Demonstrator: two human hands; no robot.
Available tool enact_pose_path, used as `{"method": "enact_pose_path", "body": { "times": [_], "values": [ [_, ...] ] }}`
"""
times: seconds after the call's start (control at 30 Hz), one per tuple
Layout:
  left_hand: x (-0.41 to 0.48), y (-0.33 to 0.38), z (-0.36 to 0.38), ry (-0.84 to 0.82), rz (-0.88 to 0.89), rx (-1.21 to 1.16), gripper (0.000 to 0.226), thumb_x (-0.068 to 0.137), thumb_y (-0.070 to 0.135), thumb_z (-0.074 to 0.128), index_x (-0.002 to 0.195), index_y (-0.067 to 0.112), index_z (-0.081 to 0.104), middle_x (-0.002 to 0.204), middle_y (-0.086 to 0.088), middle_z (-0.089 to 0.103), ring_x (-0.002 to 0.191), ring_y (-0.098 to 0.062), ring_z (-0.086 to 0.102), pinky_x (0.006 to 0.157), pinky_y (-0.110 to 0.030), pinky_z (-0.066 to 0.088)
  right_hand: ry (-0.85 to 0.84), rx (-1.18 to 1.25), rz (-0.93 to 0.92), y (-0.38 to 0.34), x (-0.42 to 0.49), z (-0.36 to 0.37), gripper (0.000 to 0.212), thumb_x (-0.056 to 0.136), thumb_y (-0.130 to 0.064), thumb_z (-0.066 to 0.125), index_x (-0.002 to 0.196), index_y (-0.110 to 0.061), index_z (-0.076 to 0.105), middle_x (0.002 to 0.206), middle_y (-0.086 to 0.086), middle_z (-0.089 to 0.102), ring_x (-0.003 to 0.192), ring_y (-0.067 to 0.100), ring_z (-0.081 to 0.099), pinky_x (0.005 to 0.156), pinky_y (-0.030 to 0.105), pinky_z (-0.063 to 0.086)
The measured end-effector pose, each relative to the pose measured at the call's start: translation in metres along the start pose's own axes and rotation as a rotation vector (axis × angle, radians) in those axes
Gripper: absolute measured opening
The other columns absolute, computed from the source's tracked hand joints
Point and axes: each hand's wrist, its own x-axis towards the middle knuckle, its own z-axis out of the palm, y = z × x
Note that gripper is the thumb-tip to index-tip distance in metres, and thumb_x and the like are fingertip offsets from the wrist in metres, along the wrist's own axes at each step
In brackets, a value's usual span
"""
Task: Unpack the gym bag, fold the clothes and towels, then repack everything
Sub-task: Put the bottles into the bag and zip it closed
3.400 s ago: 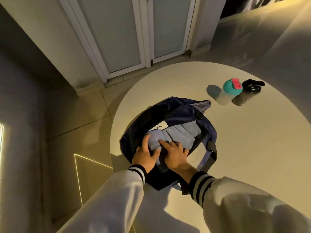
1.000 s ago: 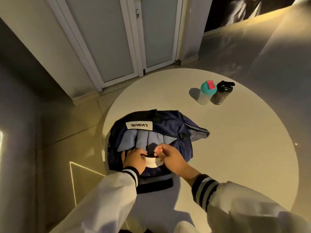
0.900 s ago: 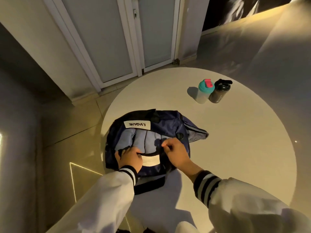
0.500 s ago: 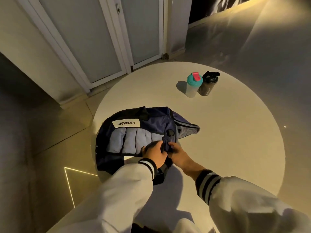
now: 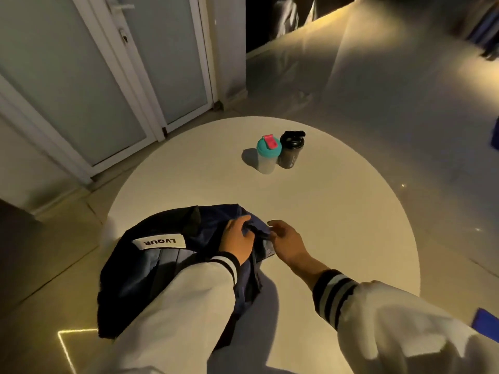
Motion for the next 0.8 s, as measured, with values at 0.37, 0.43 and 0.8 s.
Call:
{"method": "enact_pose_path", "body": {
  "times": [0.37,0.43,0.8],
  "values": [
    [0.182,0.098,0.032,-0.01,-0.085,-0.261,0.051,0.102,0.007,0.051,0.151,0.014,0.037,0.149,-0.014,0.045,0.135,-0.028,0.046,0.101,-0.029,0.037,0.039,0.062,-0.056,-0.05,0.187,-0.072,0.048,0.098,-0.008,0.052,0.144,-0.019,0.047,0.145,0.007,0.049,0.13,0.023,0.049,0.107,0.035,0.043],
    [0.217,0.106,0.036,0.007,-0.091,-0.26,0.055,0.102,0.008,0.051,0.153,0.016,0.034,0.151,-0.014,0.044,0.135,-0.029,0.046,0.102,-0.031,0.038,0.023,0.083,-0.102,-0.054,0.223,-0.072,0.053,0.097,-0.005,0.053,0.148,-0.018,0.043,0.145,0.003,0.047,0.131,0.021,0.048,0.104,0.03,0.042],
    [0.304,0.107,0.056,0.11,-0.204,-0.492,0.055,0.101,0.007,0.048,0.15,0.031,0.042,0.127,-0.002,0.062,0.112,-0.022,0.061,0.104,-0.041,0.05,0.005,-0.024,-0.272,-0.051,0.308,-0.058,0.062,0.095,-0.007,0.057,0.153,-0.015,0.034,0.148,0.012,0.04,0.133,0.025,0.043,0.101,0.017,0.027]
  ]
}}
